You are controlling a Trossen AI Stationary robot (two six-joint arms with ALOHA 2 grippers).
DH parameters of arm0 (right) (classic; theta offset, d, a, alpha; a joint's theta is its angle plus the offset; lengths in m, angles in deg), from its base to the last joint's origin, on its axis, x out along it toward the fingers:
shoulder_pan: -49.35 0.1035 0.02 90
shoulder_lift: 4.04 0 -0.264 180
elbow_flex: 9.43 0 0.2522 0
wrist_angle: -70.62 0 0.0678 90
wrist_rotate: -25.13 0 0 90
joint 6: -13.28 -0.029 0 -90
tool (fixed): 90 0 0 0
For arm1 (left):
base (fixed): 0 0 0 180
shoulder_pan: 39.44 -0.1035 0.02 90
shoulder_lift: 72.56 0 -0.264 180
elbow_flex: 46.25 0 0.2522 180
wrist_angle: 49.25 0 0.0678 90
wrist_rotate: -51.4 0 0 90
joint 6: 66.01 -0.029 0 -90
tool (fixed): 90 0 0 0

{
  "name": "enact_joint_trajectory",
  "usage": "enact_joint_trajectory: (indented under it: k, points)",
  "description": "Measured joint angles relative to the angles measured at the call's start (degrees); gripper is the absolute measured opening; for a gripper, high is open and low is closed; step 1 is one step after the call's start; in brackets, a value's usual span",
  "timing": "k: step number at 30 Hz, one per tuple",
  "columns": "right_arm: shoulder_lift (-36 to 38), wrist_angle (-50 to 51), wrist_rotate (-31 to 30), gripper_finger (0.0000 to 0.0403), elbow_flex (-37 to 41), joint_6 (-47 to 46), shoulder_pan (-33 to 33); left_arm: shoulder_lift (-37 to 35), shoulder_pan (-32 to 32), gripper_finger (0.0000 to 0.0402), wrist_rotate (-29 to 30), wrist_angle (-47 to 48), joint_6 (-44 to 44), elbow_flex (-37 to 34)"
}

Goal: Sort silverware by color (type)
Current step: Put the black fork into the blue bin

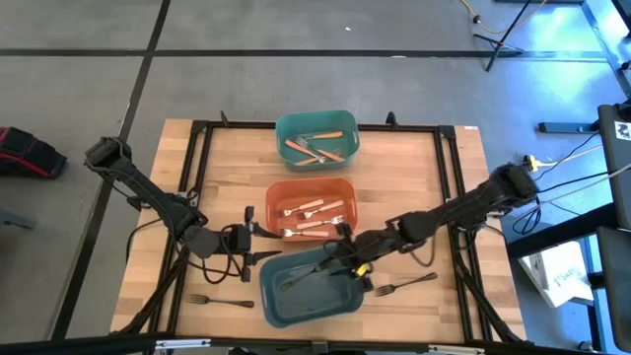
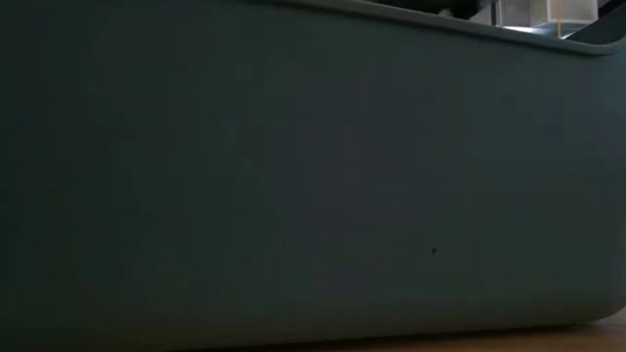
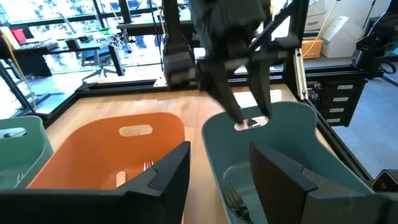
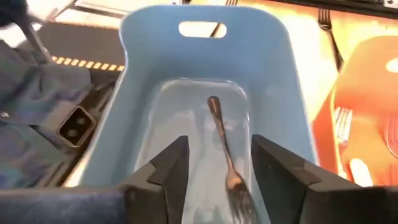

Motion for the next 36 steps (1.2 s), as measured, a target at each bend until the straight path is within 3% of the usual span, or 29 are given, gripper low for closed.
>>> enact_joint_trajectory:
  k: [4, 11, 18, 28, 36]
  points:
    - [6.41, 7.82, -1.71, 0.0165, -0.02, -3.67, 1.93, 0.00, -0.07, 0.0160, -0.38, -0.16, 0.00, 0.00]
    - [15.78, 24.03, -11.09, 0.0165, -0.01, -15.52, 8.52, 0.00, -0.07, 0.0160, -2.24, -1.54, 0.07, 0.00]
    - [18.13, 39.53, -14.55, 0.0165, 0.62, -31.99, 17.57, 0.00, -0.07, 0.0160, -2.79, -1.81, 1.51, 0.00]
    - [17.92, 36.98, -14.97, 0.0165, 13.42, -48.00, 26.62, 0.00, -0.07, 0.0160, -2.77, -1.89, 1.50, 0.00]
    - [16.17, 20.16, -13.25, 0.0164, 25.38, -46.98, 28.30, 0.00, -0.07, 0.0160, -2.79, -1.88, 1.49, 0.00]
